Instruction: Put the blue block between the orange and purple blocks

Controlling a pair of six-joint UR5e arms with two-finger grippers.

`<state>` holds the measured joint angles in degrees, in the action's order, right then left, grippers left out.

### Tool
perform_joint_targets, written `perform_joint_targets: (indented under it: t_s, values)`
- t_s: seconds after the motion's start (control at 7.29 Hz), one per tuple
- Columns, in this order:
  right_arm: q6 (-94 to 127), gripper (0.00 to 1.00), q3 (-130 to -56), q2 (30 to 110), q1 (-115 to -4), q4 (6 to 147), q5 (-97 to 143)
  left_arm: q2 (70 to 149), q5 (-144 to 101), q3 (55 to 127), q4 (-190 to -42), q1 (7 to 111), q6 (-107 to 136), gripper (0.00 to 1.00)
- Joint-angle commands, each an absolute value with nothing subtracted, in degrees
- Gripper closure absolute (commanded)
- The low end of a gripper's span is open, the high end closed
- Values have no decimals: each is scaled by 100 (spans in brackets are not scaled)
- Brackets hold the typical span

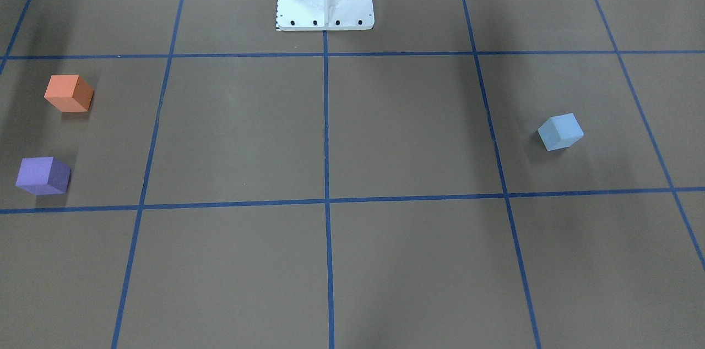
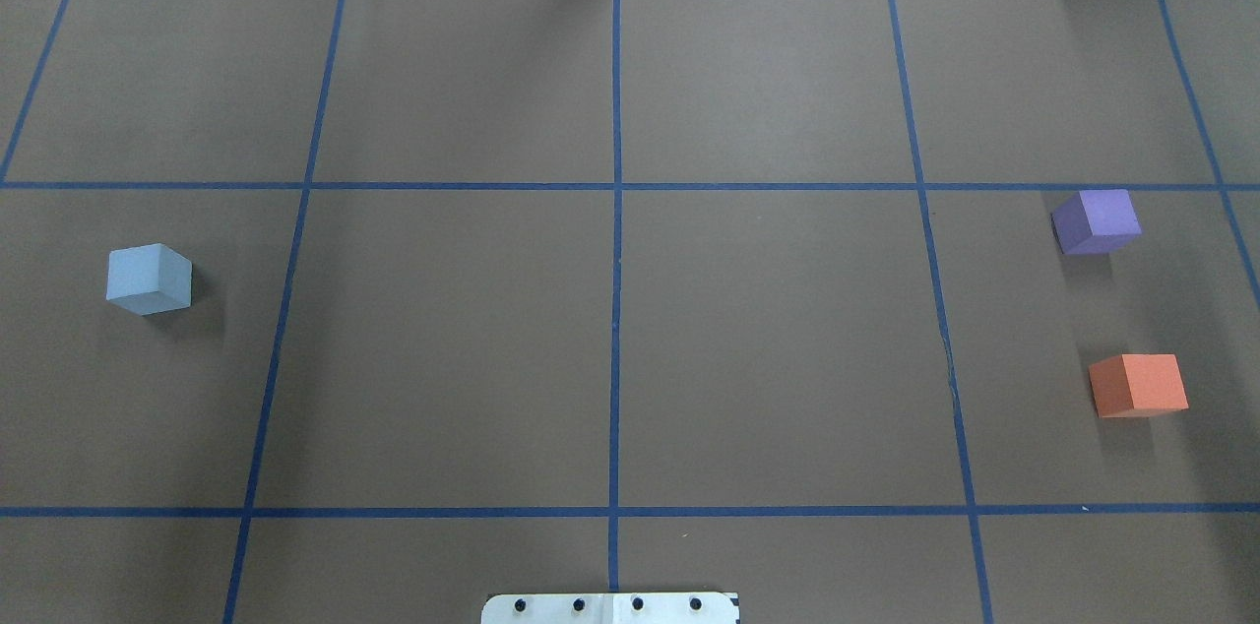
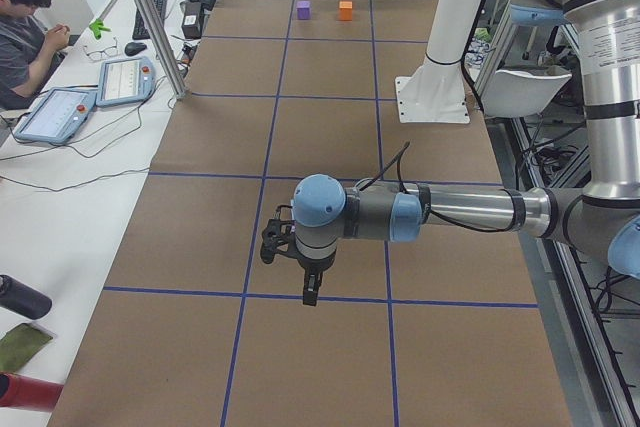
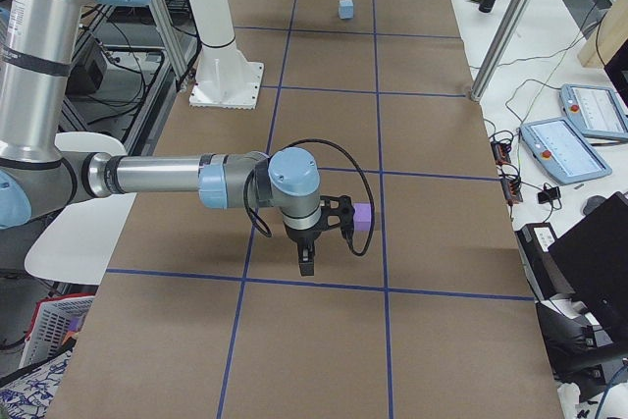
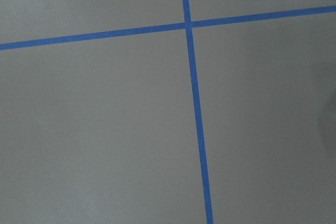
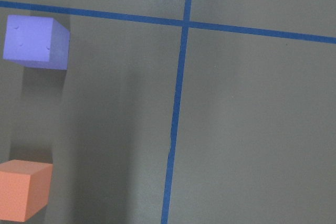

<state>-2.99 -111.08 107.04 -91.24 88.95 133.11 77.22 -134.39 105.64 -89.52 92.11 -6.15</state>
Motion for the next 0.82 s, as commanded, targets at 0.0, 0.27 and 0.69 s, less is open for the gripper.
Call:
perform_joint_targets:
  t_s: [0.0, 0.27, 0.69]
  values:
    - [-308, 0, -11118, 10661, -9123, 8860, 13429, 7752, -13438, 10608, -8947, 9211, -624, 0]
    - [-247, 0, -11118, 10408, -9106, 8711, 13517, 7891, -13430, 10705, -8956, 9211, -615, 0]
    - [199, 0, -11136, 10239, -8966, 8649, 13657, 8253, -13517, 10627, -8938, 9202, -554, 0]
